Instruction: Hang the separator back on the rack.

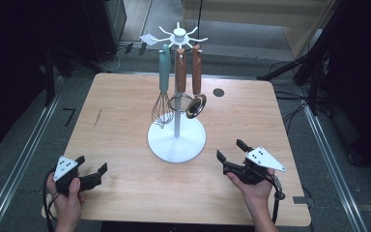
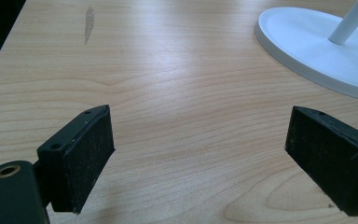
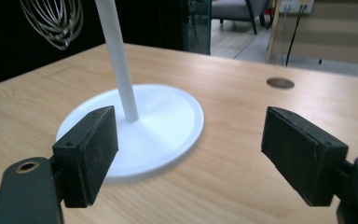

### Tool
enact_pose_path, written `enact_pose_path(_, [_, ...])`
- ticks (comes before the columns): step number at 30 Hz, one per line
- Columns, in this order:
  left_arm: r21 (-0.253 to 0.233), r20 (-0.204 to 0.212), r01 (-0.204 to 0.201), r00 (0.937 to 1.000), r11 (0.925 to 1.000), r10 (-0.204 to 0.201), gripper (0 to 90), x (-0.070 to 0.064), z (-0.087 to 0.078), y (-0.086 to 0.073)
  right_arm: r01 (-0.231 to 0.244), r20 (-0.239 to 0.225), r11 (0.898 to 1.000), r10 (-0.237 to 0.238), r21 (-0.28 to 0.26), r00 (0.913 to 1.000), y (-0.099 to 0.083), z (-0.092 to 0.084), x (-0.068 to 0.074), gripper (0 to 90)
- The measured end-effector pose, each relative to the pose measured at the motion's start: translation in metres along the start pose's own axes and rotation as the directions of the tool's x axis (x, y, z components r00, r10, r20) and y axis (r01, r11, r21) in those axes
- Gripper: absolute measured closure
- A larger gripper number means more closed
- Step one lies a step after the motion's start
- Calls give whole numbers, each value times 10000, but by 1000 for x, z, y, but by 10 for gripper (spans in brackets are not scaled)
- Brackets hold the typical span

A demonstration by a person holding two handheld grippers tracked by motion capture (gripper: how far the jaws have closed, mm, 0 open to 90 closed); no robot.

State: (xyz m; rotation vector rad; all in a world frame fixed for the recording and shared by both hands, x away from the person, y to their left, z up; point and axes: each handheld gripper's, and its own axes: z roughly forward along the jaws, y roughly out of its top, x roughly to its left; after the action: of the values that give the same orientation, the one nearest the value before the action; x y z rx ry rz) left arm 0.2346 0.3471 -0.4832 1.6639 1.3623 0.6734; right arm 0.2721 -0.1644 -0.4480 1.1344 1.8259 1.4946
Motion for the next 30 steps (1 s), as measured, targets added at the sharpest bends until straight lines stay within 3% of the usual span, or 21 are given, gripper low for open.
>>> enact_pose_path(11, [-15, 24, 5, 10000, 10000, -5, 82, 1, 0, 0, -667, 473, 9952, 634, 716, 9969, -30, -10, -23, 204])
enact_pose_path(20, [2, -6, -10, 10000, 10000, 10, 82, 0, 0, 0, -805, 984, 9926, 715, 909, 9926, -47, -31, -47, 208])
enact_pose_path(24, [9, 13, 7, 10000, 10000, -7, 81, 0, 0, 0, -1173, 1167, 9893, 1069, 862, 9874, -56, -41, -59, 219])
enact_pose_path(27, [-4, 22, 14, 10000, 10000, -14, 81, 0, 0, 0, -870, 1458, 9913, 720, 992, 9867, -61, -47, -66, 214])
enact_pose_path(30, [-11, 60, 4, 10000, 10000, -4, 81, 0, 0, 0, -967, 1718, 9886, 761, 1150, 9822, -66, -50, -73, 210])
